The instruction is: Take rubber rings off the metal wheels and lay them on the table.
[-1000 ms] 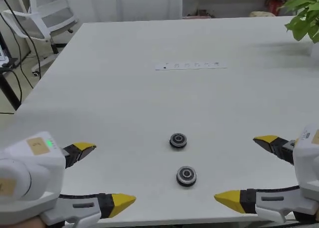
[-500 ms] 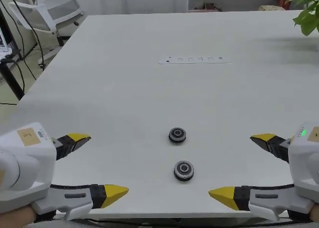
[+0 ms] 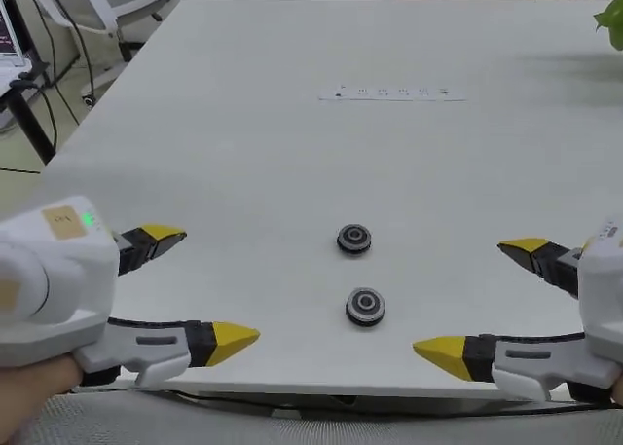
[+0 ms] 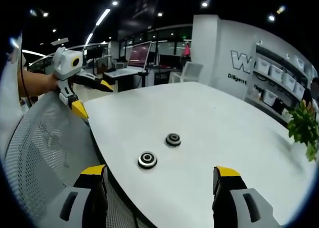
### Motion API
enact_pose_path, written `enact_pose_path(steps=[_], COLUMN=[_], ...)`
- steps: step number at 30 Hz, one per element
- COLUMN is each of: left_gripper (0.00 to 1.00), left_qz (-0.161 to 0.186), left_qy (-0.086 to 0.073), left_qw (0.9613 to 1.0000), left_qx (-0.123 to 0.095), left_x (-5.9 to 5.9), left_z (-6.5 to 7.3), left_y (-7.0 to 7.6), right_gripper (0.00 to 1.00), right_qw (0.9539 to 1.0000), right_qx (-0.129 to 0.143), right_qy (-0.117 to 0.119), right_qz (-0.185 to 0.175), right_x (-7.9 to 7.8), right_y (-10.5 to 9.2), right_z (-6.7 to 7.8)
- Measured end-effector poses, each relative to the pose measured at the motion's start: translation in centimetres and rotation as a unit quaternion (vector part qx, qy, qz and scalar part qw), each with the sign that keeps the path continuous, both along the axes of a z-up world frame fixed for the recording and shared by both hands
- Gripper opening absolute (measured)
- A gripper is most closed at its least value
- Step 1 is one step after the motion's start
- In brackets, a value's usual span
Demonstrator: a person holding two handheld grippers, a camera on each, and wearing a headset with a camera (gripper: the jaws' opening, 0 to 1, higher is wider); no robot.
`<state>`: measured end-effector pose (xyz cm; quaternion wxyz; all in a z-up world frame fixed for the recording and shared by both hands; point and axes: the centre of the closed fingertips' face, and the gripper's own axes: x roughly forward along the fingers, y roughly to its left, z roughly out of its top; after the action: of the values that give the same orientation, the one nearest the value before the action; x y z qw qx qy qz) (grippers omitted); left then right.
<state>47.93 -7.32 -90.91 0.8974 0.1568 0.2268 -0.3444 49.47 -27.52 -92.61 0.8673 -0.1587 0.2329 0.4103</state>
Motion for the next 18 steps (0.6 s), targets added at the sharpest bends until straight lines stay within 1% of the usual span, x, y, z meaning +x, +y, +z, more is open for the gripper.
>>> enact_pose_path(steps=[9, 18], left_gripper=[0.78, 0.78], left_qz=[-0.003, -0.008], left_qy=[0.008, 0.011], left_qw=[1.0000, 0.9998], left_qx=[-0.001, -0.014], left_x=[-0.05, -0.09], left_z=[-0.21, -0.08], left_y=[-0.06, -0.28], right_gripper=[0.87, 0.87], right_qw=[1.0000, 0.9999], right_qx=[-0.006, -0.009], right_qy=[-0.001, -0.001], right_qz=[-0.004, -0.005], right_x=[0.08, 0.15], right_y=[-0.12, -0.05], right_z=[-0.02, -0.04])
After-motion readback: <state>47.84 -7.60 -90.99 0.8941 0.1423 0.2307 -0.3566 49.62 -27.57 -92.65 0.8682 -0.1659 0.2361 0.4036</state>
